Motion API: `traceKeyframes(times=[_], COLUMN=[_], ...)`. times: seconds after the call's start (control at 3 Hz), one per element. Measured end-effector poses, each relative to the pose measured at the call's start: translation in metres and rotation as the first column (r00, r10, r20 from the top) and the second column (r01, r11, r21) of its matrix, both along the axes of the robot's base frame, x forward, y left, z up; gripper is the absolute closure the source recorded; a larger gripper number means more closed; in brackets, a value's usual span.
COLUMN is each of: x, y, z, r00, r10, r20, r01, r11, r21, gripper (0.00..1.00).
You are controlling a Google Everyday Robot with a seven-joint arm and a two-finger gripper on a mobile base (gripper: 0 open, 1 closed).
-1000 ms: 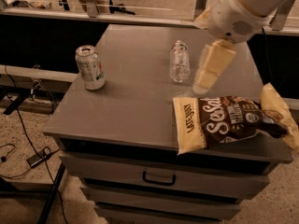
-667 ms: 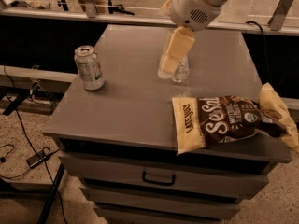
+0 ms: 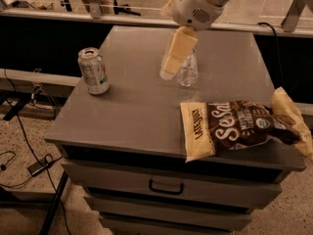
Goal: Pick 7up can
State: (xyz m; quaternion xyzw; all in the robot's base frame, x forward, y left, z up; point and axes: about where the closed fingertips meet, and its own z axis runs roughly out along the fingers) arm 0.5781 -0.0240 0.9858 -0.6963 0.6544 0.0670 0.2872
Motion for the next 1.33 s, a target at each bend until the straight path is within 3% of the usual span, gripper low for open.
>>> traceKeyframes(times=[0.33, 0.67, 1.0, 1.33], x=[0.032, 0.055, 0.073, 0.084], y=[0.029, 0.049, 0.06, 0.077], z=[-0.007, -0.015, -0.026, -0.035], r00=[0.9996, 0.9998, 0.9989, 0.9984], r10=[0.025, -0.004, -0.036, -0.02], r20=[-0.014, -0.019, -0.031, -0.053], r01=[-0.024, 0.006, 0.041, 0.034], r11=[0.997, 0.989, 0.978, 0.962], r21=[0.068, 0.145, 0.206, 0.272], gripper=[0.0, 0.0, 0.0, 0.0])
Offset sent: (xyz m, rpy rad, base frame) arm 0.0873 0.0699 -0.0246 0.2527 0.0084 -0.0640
